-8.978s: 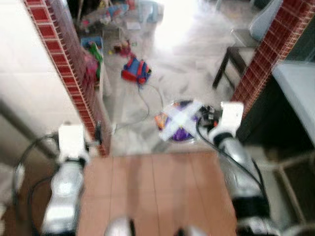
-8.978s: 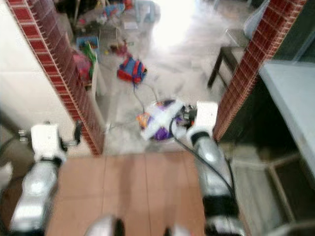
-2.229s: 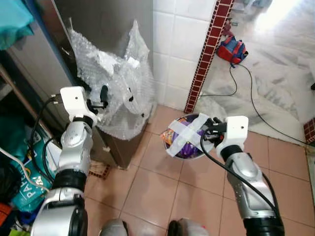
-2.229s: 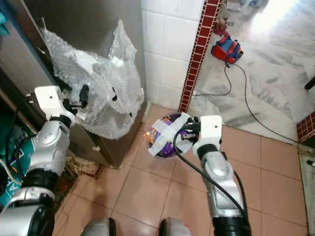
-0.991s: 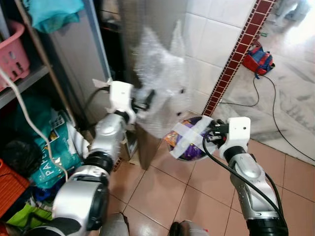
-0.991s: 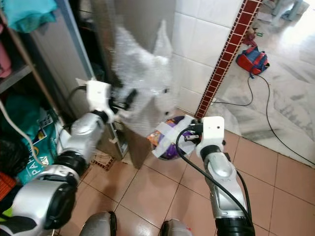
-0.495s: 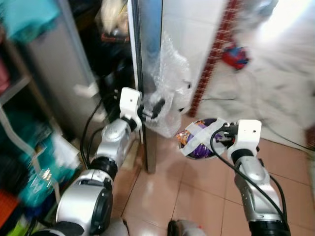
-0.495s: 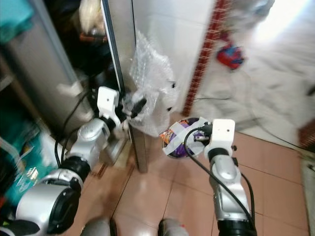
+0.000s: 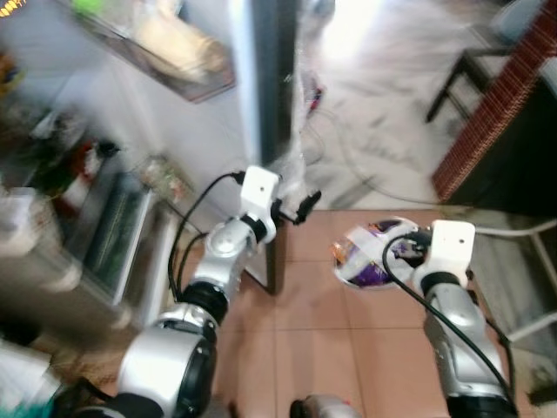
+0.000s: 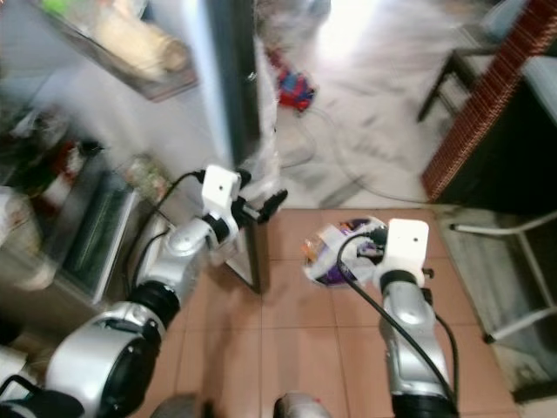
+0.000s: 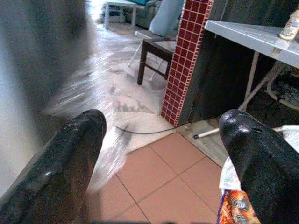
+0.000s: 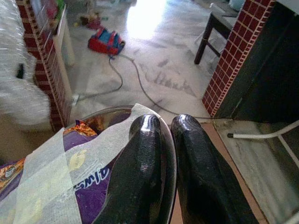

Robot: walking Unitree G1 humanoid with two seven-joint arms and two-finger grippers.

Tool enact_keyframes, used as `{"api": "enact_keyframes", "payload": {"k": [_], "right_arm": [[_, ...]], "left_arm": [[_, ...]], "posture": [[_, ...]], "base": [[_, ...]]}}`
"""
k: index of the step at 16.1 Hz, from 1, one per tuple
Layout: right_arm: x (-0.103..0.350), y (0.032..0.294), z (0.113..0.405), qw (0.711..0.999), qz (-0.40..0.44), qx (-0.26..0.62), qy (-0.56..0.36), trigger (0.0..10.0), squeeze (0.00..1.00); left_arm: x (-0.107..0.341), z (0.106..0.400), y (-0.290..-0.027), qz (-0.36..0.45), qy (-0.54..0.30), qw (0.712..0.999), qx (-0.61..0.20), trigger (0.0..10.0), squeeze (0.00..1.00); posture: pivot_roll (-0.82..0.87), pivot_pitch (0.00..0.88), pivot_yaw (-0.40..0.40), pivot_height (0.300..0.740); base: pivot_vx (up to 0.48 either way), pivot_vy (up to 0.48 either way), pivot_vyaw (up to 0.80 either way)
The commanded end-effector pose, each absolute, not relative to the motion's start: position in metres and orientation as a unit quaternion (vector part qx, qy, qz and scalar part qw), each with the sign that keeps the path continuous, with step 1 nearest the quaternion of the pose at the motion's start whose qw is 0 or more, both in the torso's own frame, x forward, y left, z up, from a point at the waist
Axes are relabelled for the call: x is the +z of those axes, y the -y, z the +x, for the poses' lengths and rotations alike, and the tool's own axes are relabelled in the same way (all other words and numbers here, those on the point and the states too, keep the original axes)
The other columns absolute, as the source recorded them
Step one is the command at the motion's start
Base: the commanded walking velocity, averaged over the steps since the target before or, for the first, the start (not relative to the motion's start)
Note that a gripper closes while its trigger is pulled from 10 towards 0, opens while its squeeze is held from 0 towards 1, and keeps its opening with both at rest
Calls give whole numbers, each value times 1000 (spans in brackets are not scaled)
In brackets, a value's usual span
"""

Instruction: Restocking fridge

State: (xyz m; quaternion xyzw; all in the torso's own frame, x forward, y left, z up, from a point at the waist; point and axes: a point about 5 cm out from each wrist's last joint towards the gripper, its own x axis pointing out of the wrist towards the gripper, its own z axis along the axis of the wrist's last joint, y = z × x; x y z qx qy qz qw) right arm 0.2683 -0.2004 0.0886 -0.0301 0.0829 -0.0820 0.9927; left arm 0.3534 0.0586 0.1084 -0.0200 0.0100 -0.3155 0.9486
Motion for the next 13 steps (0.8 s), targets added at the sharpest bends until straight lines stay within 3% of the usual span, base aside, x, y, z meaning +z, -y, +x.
{"api": "enact_keyframes", "payload": {"k": [1,3,7,13], "right_arm": [[93,194,270,995,-27,-72,-70,10000,0],[92,193,271,995,-26,-70,-70,10000,0],[93,191,274,995,-23,-66,-66,10000,0],[92,184,278,997,-11,-42,-63,10000,0]], "left_arm": [[107,354,-62,-17,-14,951,-309,10000,0],[107,355,-62,-11,-13,952,-307,10000,0],[102,354,-73,1,-18,958,-285,10000,0],[83,343,-139,47,-17,982,-182,10000,0]], "posture": [[-75,52,-21,740],[-74,50,-20,740],[-73,46,-18,740],[-56,38,-18,740]], "base": [[349,0,-406],[341,0,0],[0,0,0],[0,0,0]]}}
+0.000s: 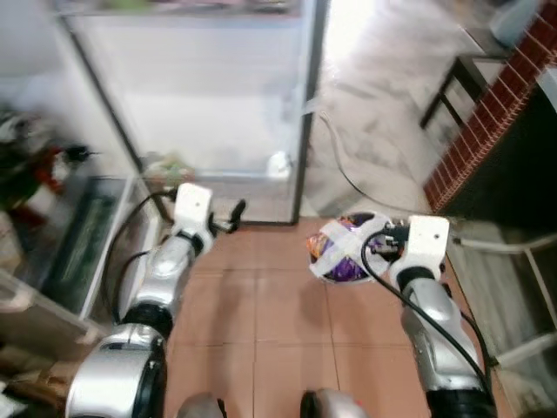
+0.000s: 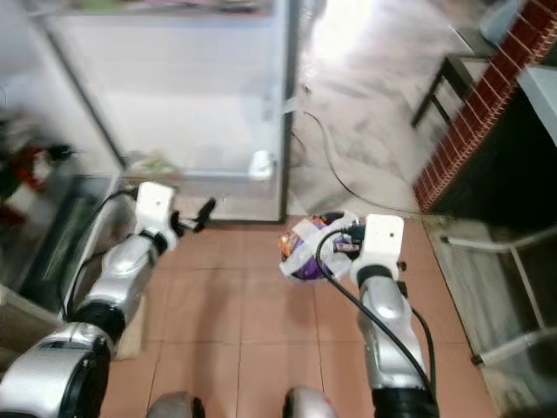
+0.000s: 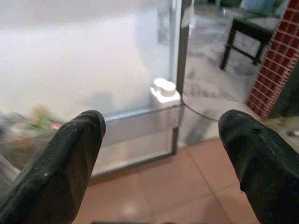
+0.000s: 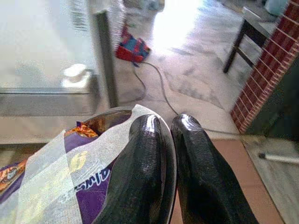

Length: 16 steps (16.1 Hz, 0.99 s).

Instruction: Restocking fridge

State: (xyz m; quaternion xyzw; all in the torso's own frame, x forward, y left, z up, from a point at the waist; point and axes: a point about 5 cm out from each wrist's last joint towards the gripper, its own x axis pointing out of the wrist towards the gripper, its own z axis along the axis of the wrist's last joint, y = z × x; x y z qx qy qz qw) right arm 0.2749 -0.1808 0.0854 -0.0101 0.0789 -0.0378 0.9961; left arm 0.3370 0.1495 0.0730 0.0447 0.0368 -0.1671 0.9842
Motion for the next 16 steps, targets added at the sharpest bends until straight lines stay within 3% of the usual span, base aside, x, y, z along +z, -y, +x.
{"api": "enact_keyframes", "payload": {"k": [1,6,9,16], "right_arm": [[95,180,279,998,-17,-23,-54,10000,0],[95,180,284,998,-10,-19,-53,10000,0],[96,177,287,999,-10,-5,-48,10000,0],[98,174,291,999,-3,5,-43,10000,0]], "left_arm": [[82,337,-162,57,-5,988,-142,10000,0],[79,311,-202,47,4,997,-54,10000,0],[77,301,-204,31,5,999,-18,10000,0],[79,301,-187,22,-1,1000,-17,10000,0]], "posture": [[-50,36,-20,740],[-31,38,-25,740],[-28,37,-28,740],[-32,33,-18,740]], "base": [[0,0,744],[0,0,729],[0,0,604],[0,0,725]]}}
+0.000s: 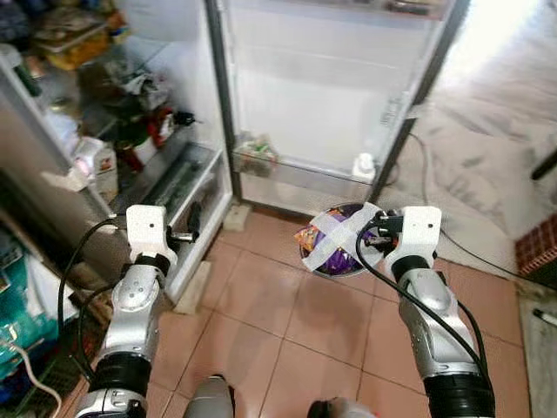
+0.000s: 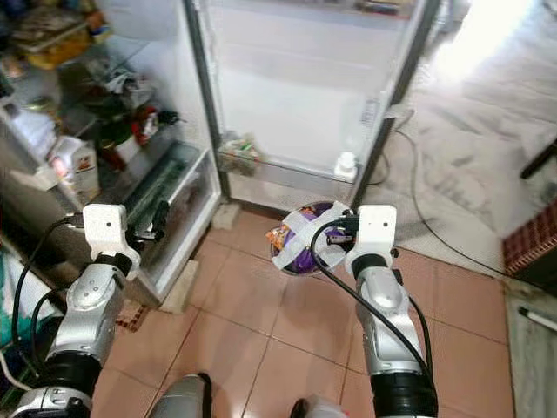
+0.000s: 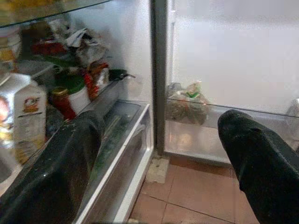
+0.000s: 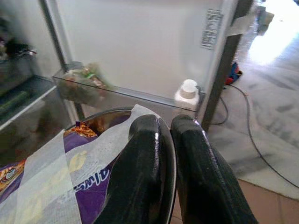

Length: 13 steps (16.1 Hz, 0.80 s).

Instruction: Restocking fridge

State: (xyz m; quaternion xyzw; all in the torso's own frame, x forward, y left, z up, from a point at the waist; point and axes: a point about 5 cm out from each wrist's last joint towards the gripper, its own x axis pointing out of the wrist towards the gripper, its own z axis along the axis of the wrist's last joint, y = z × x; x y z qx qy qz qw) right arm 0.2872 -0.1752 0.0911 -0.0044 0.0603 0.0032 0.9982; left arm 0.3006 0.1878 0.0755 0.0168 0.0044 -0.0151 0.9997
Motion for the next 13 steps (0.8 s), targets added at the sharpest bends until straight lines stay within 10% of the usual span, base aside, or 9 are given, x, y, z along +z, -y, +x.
{"api": "enact_keyframes", "payload": {"k": [1,13], "right_arm": [[98,174,291,999,-3,10,-42,10000,0],[99,161,292,998,11,59,-34,10000,0]], "left_arm": [[80,301,-187,21,-2,1000,-12,10000,0],[77,299,-182,6,-21,1000,7,10000,0]], "posture": [[-32,34,-18,740],[-24,21,-18,740]], "base": [[0,-281,725],[0,-299,386]]}}
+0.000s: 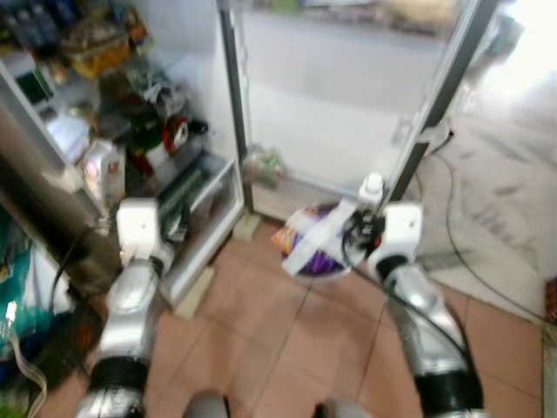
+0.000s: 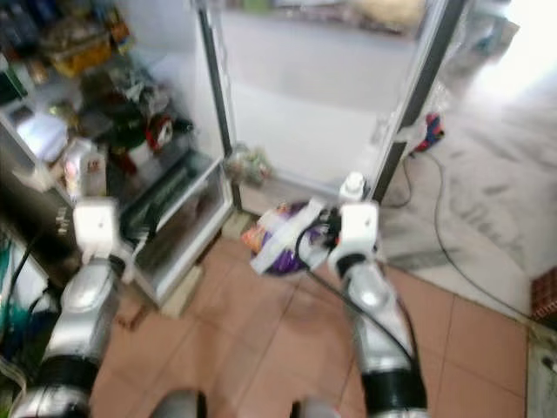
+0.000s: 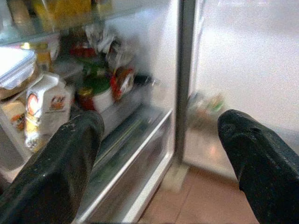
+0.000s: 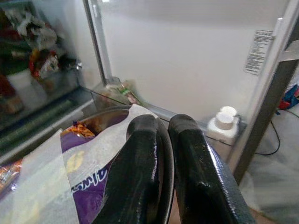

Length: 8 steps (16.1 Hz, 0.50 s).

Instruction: Restocking fridge

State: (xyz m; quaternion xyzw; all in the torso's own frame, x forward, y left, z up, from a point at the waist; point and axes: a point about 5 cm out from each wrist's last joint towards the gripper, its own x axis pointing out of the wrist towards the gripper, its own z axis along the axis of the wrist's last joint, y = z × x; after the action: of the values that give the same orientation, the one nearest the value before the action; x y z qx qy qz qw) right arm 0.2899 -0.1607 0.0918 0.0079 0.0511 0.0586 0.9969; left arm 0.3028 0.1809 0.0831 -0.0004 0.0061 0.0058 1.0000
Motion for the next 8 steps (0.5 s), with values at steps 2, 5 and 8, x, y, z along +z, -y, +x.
{"api": "enact_keyframes", "payload": {"k": [2,5,8], "right_arm": [[99,159,294,997,9,64,-31,10000,0],[99,159,297,998,12,62,-28,10000,0],[100,157,301,998,21,60,-25,10000,0]], "left_arm": [[74,297,-187,19,-39,998,42,10000,0],[73,294,-191,9,-42,999,28,10000,0],[78,290,-194,-4,-24,999,35,10000,0]], "posture": [[-13,14,-16,740],[-2,11,-15,740],[14,11,-13,740]], "base": [[0,0,788],[0,0,788],[0,0,781]]}}
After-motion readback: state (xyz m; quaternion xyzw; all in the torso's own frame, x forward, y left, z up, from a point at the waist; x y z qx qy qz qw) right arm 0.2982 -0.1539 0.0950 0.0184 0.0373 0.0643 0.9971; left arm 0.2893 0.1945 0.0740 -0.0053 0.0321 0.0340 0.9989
